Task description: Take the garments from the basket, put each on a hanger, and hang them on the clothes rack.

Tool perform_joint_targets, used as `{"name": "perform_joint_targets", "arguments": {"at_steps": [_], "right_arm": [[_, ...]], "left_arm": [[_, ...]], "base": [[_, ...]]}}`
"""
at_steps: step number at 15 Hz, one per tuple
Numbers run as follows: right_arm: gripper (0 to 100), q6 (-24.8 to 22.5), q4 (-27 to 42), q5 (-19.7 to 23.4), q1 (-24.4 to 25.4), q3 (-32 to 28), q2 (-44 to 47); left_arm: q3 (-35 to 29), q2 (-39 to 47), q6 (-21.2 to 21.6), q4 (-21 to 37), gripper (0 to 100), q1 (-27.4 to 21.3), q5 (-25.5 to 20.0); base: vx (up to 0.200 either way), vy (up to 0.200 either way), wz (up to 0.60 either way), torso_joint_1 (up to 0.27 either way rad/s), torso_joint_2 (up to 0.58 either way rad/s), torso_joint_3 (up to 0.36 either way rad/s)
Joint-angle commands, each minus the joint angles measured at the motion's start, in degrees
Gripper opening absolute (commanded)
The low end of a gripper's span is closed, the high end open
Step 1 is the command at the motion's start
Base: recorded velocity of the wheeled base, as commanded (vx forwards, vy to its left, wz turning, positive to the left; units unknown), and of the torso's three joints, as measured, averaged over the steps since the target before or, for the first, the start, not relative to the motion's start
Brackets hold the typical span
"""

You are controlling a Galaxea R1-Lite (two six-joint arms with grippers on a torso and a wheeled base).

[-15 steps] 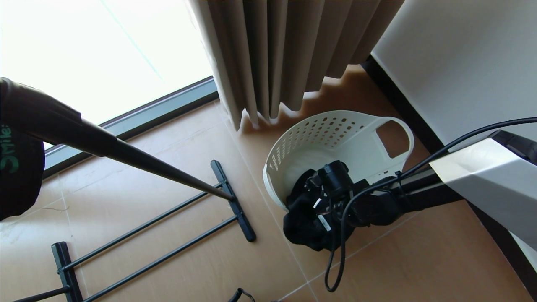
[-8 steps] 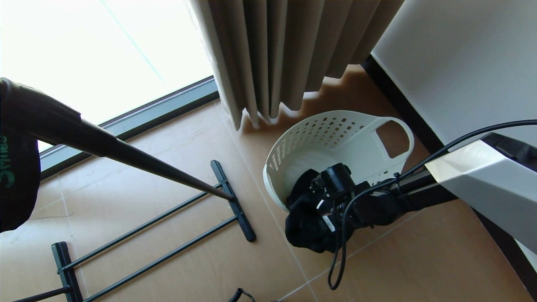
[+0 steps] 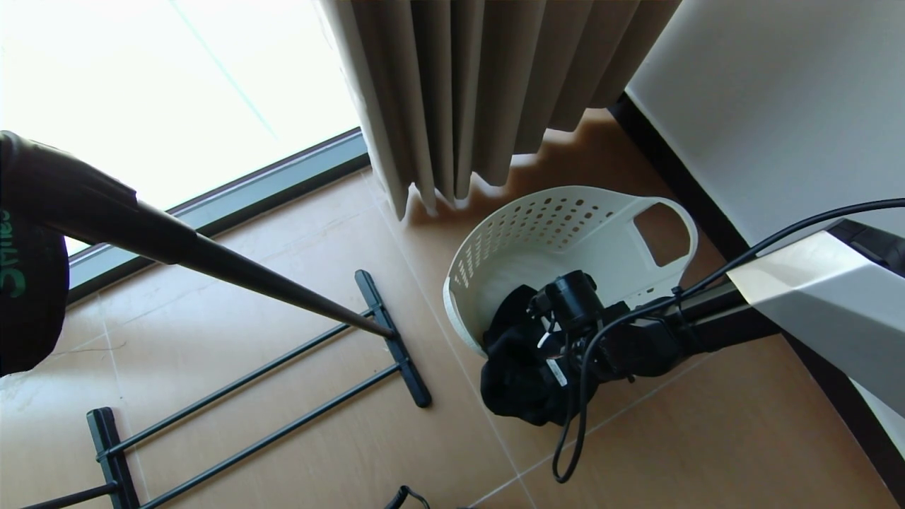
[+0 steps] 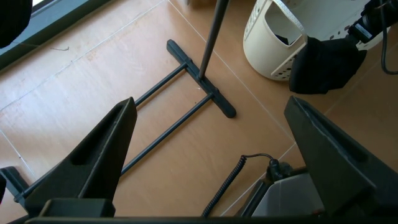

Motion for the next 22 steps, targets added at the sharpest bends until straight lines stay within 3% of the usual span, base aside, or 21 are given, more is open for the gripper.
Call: {"name": "perform_joint_targets", "arguments": {"at_steps": [1,5,6,11,15,22], "right_arm": [[100,0.12,-0.27,-0.04,0.00,0.79,-0.37],[100,1.27,-0.36,-0.12,0.00,1.32,0.95],[0,1.44,-0.45,-0.12,0.00,1.40,1.04],[0,2.76,-1.06,-0.04,0.17,2.72,0.77],[0,5.13,-1.68,-0.12,1.49,7.03,-4.41],[0,5.13,-13.19,-1.53,9.49,27.51,-32.89]], "left_arm": [[0.00,0.08,0.02,0.01,100,0.02,0.01],[0.00,0.08,0.02,0.01,100,0.02,0.01],[0.00,0.08,0.02,0.01,100,0.02,0.01],[0.00,0.08,0.02,0.01,100,0.02,0.01],[0.00,0.08,0.02,0.01,100,0.02,0.01],[0.00,0.08,-0.42,0.01,100,0.02,0.01]], "base": [[0.000,0.000,0.00,0.000,0.00,0.000],[0.000,0.000,0.00,0.000,0.00,0.000],[0.000,0.000,0.00,0.000,0.00,0.000],[0.000,0.000,0.00,0.000,0.00,0.000],[0.000,0.000,0.00,0.000,0.00,0.000],[0.000,0.000,0.00,0.000,0.00,0.000]]}}
